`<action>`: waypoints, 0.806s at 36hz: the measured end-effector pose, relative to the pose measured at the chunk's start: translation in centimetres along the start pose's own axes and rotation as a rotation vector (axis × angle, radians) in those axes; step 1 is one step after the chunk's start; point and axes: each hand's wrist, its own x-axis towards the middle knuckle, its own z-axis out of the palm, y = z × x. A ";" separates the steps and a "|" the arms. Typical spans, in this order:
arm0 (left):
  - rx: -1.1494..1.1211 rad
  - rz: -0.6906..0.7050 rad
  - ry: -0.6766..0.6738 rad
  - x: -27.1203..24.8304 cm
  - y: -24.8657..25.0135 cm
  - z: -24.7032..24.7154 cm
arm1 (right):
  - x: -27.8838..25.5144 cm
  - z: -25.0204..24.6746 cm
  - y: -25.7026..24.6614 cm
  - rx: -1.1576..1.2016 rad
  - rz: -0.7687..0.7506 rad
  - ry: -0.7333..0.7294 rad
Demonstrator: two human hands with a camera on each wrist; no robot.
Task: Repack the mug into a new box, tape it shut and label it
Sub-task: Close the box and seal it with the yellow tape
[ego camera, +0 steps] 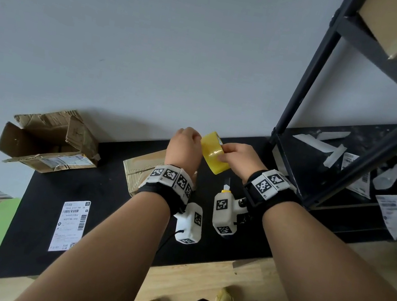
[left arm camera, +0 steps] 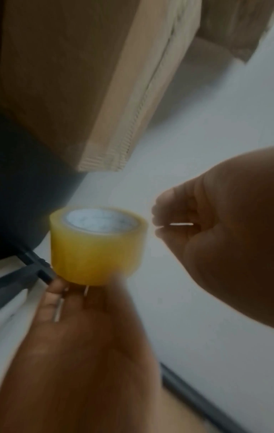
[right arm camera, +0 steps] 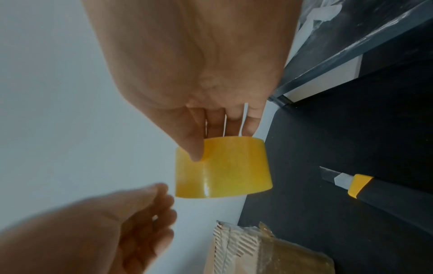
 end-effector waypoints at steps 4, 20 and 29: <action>-0.308 -0.271 -0.143 1.2 -0.2 -0.6 | -0.2 -0.3 -0.2 0.061 0.026 0.002; -0.594 -0.248 -0.214 0.5 0.4 -1.2 | 0.2 -0.2 -0.8 0.111 0.184 0.028; -0.599 -0.250 -0.213 0.3 0.7 -0.7 | 0.2 -0.1 -0.9 0.197 0.182 -0.015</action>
